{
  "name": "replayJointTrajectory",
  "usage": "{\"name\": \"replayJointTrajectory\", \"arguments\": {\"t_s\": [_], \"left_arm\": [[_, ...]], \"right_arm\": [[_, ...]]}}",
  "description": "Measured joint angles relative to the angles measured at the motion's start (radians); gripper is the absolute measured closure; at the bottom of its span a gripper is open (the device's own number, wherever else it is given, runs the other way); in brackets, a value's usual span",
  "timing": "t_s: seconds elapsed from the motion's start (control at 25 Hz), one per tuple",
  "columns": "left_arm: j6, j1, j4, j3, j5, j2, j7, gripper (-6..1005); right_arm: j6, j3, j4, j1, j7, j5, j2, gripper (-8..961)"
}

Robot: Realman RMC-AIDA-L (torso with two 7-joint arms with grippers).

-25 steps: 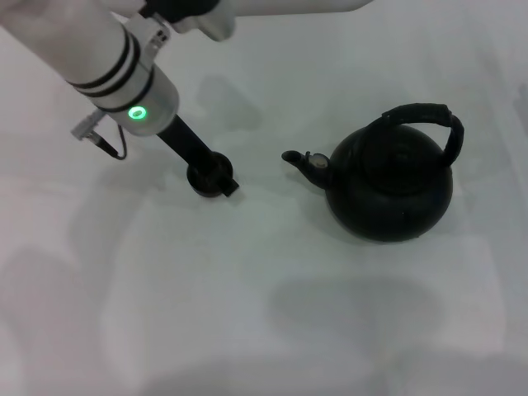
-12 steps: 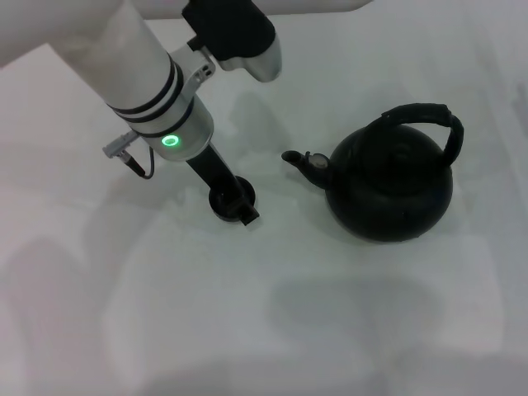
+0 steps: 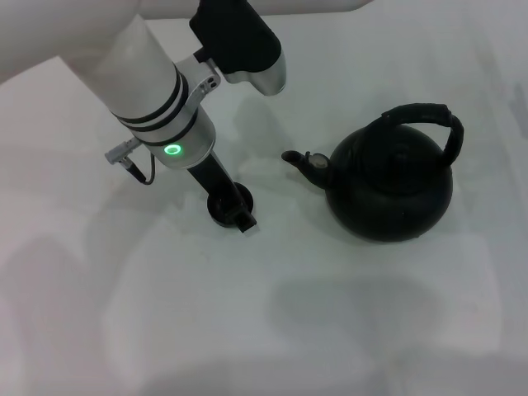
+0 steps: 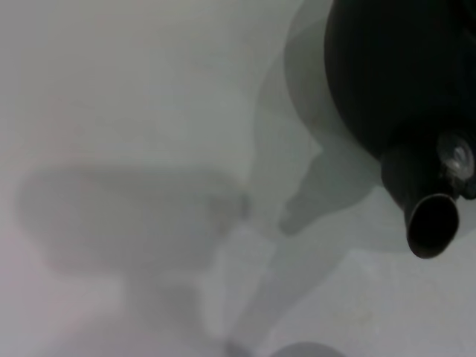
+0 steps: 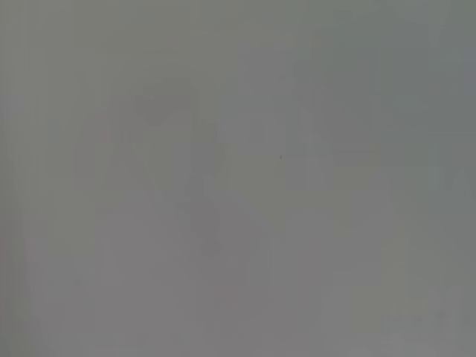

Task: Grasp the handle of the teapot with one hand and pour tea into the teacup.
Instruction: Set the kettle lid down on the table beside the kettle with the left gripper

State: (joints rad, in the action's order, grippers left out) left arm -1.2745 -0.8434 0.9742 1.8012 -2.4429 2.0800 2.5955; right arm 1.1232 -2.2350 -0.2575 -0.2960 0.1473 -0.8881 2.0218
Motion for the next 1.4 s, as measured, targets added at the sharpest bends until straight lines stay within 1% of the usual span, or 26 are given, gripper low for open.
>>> {"name": "replayJointTrajectory", "arguments": {"t_s": [0.76,0.96,1.2,1.4], "left_arm": [[0.031,0.004,-0.005,0.025,-0.013,0.000,0.020,260],[0.037,0.007,-0.001,0.027,-0.047,0.000,0.051,254],[0.037,0.011,0.003,0.030,-0.058,-0.001,0.053,246],[0.044,0.011,0.015,0.031,-0.057,0.000,0.059,190]], "right_arm": [[0.000,0.000,0.000,-0.001,0.000,-0.010,0.000,99],[0.000,0.000,0.000,-0.002,0.000,-0.010,0.000,99],[0.000,0.000,0.000,-0.002,0.000,-0.009,0.000,98],[0.000,0.000,0.000,-0.002,0.000,-0.009,0.000,98]]}}
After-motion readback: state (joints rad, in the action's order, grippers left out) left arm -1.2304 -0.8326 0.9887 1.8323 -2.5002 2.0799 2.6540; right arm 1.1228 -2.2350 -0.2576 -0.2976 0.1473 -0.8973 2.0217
